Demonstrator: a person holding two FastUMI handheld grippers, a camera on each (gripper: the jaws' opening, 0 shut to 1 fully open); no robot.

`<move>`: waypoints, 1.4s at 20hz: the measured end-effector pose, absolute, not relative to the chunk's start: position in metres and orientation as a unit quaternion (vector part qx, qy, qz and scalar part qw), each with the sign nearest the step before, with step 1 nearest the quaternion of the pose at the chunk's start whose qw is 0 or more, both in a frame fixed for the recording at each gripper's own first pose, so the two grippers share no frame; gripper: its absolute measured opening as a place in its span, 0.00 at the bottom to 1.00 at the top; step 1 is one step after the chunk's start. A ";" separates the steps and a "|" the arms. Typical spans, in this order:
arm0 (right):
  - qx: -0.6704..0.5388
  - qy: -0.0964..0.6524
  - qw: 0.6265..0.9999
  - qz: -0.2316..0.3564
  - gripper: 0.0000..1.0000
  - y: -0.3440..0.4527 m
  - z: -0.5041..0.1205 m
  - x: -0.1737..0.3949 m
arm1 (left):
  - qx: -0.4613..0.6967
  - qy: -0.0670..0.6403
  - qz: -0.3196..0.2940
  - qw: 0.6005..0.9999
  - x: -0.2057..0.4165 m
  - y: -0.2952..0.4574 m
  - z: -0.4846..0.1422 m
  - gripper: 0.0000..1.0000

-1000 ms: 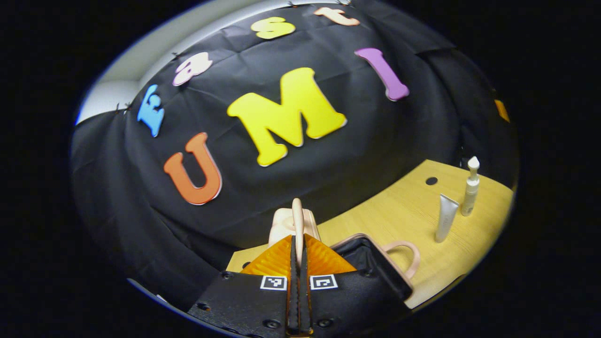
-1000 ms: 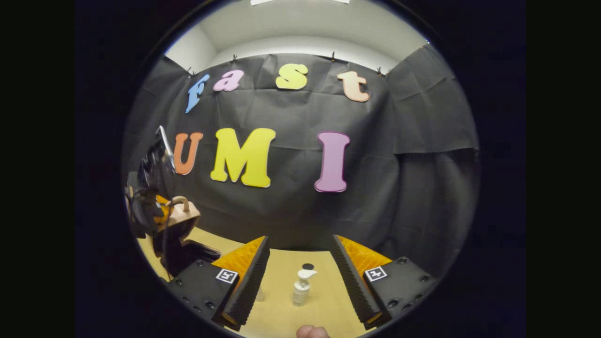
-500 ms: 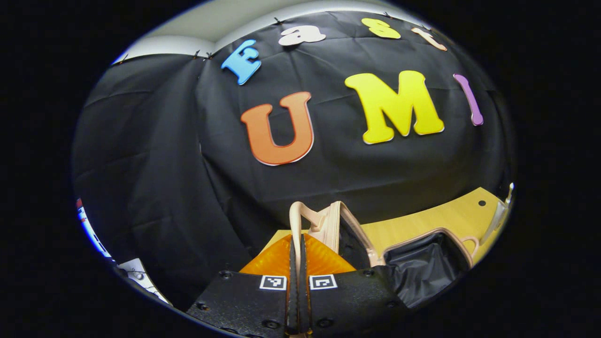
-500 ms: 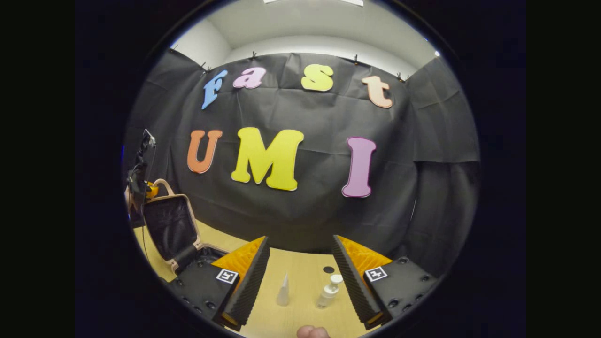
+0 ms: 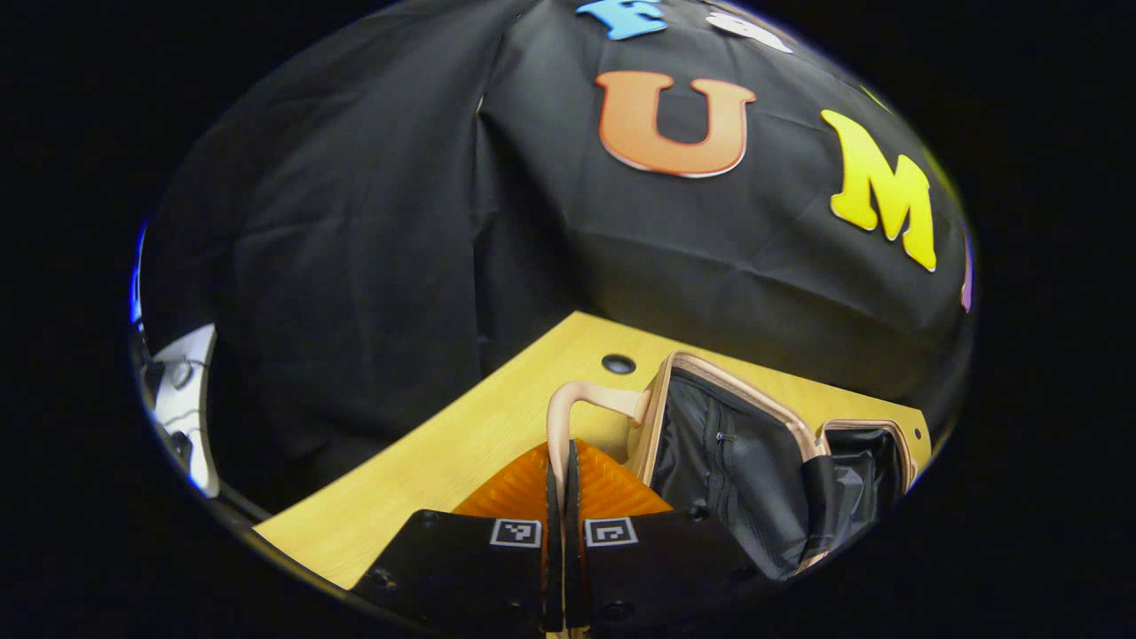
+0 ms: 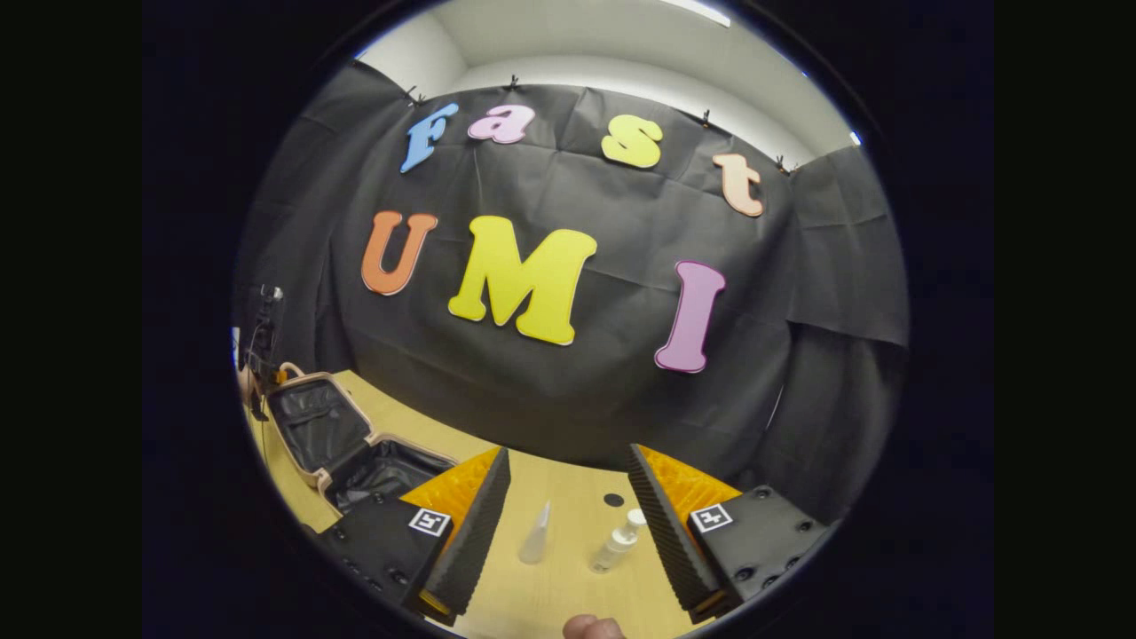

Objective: First open the suitcase, pack the skin care products into it, and then close the suitcase.

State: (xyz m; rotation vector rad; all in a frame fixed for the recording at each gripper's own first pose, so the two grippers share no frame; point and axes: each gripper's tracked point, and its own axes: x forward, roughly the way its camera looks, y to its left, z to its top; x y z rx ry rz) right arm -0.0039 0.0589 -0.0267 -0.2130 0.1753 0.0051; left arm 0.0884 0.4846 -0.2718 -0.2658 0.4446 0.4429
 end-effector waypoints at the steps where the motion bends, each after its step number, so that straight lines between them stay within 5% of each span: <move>1: -0.112 0.092 0.989 0.000 0.79 0.058 -0.029 -0.005 | -0.153 0.223 0.214 0.939 0.092 0.484 -0.285 0.04; 5: -0.120 0.104 0.987 -0.003 0.80 0.059 -0.033 -0.007 | -0.199 0.249 0.198 0.927 0.095 0.487 -0.309 0.07; 10: -0.110 0.113 0.987 0.000 0.79 0.063 -0.041 -0.004 | -0.139 0.268 0.232 0.925 0.086 0.506 -0.311 0.22; 11: -0.109 0.114 0.987 0.002 0.79 0.065 -0.042 -0.005 | -0.121 0.273 0.238 0.924 0.082 0.509 -0.308 0.31; 12: -0.106 0.113 0.988 0.007 0.79 0.067 -0.042 -0.004 | -0.114 0.269 0.242 0.925 0.081 0.507 -0.300 0.71; 13: -0.106 0.110 0.988 0.011 0.79 0.068 -0.042 -0.003 | -0.118 0.255 0.239 0.929 0.081 0.499 -0.286 0.66; 15: -0.098 0.110 0.989 0.017 0.78 0.068 -0.045 0.000 | -0.124 0.223 0.233 0.938 0.078 0.476 -0.253 1.00; 28: -0.041 0.101 0.994 0.008 0.78 -0.022 -0.067 0.015 | -0.026 0.079 0.123 0.989 0.069 0.184 -0.084 0.98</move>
